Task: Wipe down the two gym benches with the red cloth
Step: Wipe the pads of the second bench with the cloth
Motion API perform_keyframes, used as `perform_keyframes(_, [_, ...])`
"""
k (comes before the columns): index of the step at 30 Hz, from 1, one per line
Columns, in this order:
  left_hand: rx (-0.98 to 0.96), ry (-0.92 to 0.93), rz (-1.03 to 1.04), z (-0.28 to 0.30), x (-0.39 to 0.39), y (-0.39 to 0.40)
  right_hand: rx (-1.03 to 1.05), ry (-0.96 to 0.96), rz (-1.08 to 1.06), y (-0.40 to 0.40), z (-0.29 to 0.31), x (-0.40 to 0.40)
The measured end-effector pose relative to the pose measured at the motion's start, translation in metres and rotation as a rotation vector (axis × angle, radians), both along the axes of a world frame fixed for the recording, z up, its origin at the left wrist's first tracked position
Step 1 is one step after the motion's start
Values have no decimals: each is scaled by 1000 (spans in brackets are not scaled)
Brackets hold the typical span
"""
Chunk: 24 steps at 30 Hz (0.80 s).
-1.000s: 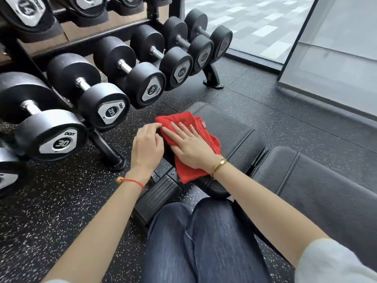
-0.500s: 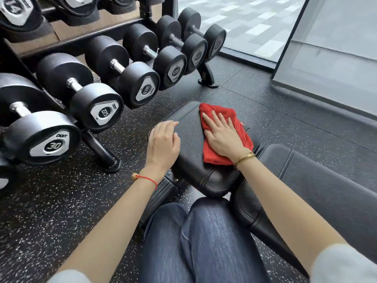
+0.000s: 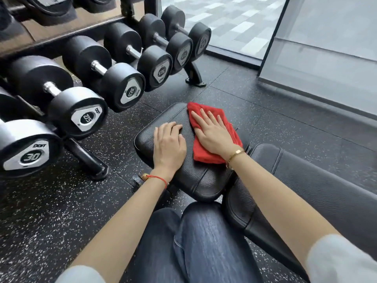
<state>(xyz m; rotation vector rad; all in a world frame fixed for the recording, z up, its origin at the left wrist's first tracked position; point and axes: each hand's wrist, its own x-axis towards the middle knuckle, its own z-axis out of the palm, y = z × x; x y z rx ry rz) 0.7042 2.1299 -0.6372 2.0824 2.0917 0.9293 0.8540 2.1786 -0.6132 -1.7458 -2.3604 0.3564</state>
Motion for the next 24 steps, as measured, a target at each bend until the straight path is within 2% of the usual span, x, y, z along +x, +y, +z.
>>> perform_keyframes(5, [31, -30, -1, 2, -2, -2, -45, -6, 12, 25, 6, -12])
perform_keyframes(14, [9, 28, -10, 0, -1, -3, -2, -79, 135, -98, 2, 57])
perform_keyframes(19, [-12, 63, -10, -2, -1, -3, -14, -113, 67, -130, 2, 81])
perform_keyframes(24, [-25, 93, -20, -2, -1, -5, -29, -9, -113, -87, -1, 65])
